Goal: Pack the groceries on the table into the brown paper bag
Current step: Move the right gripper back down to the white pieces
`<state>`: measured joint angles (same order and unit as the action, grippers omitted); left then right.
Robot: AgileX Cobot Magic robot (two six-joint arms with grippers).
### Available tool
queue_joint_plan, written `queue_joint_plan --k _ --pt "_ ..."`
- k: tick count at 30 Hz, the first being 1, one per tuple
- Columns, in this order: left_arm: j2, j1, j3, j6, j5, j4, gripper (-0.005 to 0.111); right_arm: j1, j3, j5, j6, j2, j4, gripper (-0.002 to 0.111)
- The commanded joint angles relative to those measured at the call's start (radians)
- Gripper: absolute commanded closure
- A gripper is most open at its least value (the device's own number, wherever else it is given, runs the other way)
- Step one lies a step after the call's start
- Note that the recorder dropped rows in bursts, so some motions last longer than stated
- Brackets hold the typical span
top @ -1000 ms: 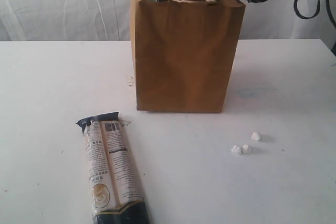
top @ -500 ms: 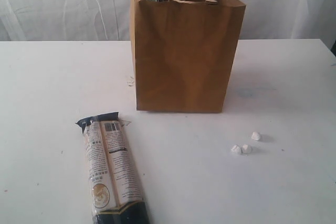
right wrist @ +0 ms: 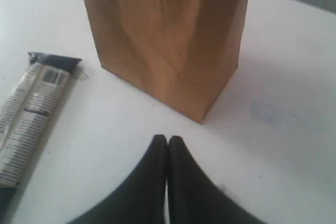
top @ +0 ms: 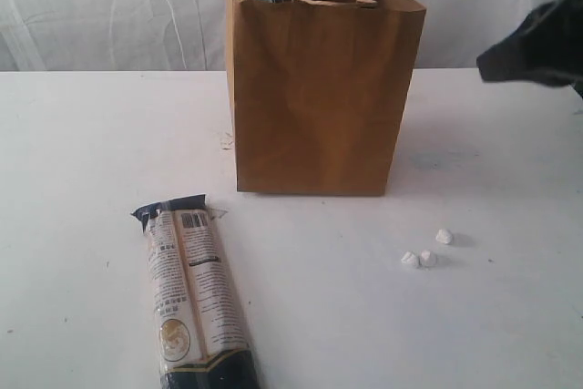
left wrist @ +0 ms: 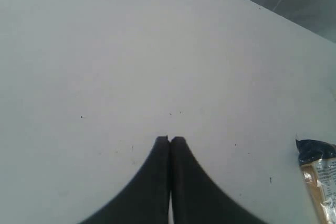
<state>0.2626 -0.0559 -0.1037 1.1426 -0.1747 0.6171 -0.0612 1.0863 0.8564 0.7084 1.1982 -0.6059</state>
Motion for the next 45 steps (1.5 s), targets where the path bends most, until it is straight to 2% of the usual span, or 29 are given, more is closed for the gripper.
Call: queue_joint_plan --k 1,10,19,26,30,33,35,38,45 --pt "-0.006 0.005 0.004 0.002 -0.003 -0.003 0.107 0.003 -0.103 -0.075 0.083 0.114 0.006 0.108" --pt "-0.006 0.005 0.004 0.002 -0.003 -0.003 0.107 0.003 -0.117 -0.139 0.079 0.406 0.006 0.09" --pt "-0.006 0.005 0.004 0.002 -0.003 -0.003 0.107 0.001 -0.117 -0.16 0.079 0.521 0.038 0.072" --pt "-0.006 0.005 0.004 0.002 -0.003 -0.003 0.107 0.0 -0.117 -0.24 0.075 0.54 0.104 0.069" --pt "-0.006 0.005 0.004 0.002 -0.003 -0.003 0.107 -0.052 -0.113 -0.239 0.064 0.54 0.169 0.069" --pt "-0.006 0.005 0.004 0.002 -0.003 -0.003 0.107 -0.129 -0.087 -0.222 -0.091 0.54 0.372 0.069" --pt "-0.006 0.005 0.004 0.002 -0.003 -0.003 0.107 -0.178 -0.066 -0.193 -0.289 0.54 0.585 0.069" --pt "-0.006 0.005 0.004 0.002 -0.003 -0.003 0.107 -0.21 -0.061 -0.185 -0.547 0.54 0.781 0.069" --pt "-0.006 0.005 0.004 0.002 -0.003 -0.003 0.107 -0.21 -0.064 -0.298 -0.595 0.549 0.737 0.069"
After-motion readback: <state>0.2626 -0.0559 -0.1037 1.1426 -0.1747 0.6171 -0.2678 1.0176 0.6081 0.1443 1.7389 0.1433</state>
